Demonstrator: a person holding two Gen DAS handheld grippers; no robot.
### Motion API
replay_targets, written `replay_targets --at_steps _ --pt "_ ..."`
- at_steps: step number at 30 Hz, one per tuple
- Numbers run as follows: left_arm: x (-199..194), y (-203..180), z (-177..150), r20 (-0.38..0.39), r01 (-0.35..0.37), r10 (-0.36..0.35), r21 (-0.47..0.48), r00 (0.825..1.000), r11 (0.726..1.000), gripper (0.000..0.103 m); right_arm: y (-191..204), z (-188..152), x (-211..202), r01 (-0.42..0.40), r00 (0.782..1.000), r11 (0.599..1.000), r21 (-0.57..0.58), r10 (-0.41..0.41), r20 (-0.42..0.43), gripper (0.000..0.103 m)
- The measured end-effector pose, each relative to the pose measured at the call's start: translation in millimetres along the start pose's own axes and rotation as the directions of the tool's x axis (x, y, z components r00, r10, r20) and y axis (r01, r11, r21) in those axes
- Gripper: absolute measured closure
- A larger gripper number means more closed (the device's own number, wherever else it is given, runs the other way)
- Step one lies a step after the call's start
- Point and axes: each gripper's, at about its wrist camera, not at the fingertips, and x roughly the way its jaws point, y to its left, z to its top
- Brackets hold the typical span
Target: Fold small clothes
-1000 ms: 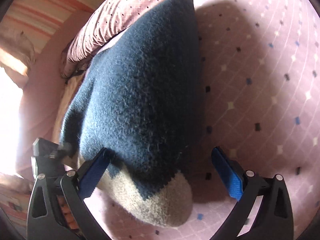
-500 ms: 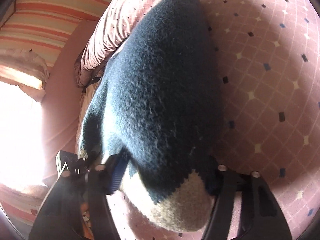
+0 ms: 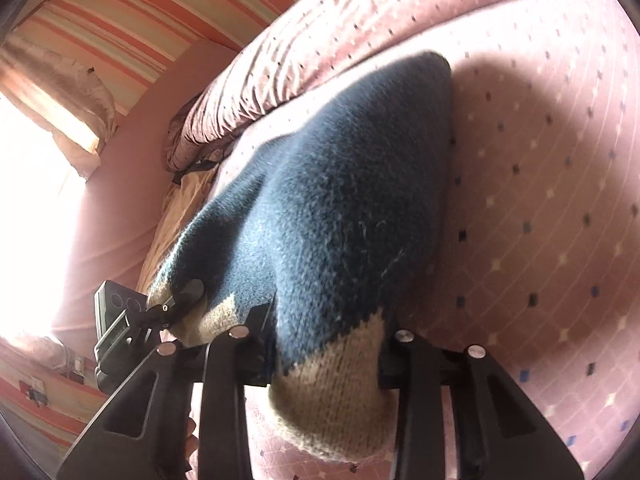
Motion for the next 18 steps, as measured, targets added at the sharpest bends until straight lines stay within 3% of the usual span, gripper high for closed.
replay_targets --at_steps 10,13,18 --pt "52.5 -72.7 -29.2 -0.047 0.097 -0.094 0.059 0.994 0.994 0.061 -22.3 24.0 -100.2 0.061 0.991 0.996 -0.067 -0.052 0.119 0.073" --pt "82.7 -99.6 -50.7 -0.084 0.135 -0.129 0.065 0.988 0.989 0.061 -43.3 28.6 -144.7 0.106 0.984 0.991 -0.075 -0.094 0.153 0.073" --pt "143.5 -151.3 -113.1 -0.185 0.182 -0.161 0.107 0.970 0.977 0.061 -96.0 23.5 -224.0 0.184 0.965 0.981 -0.063 -0.168 0.200 0.073"
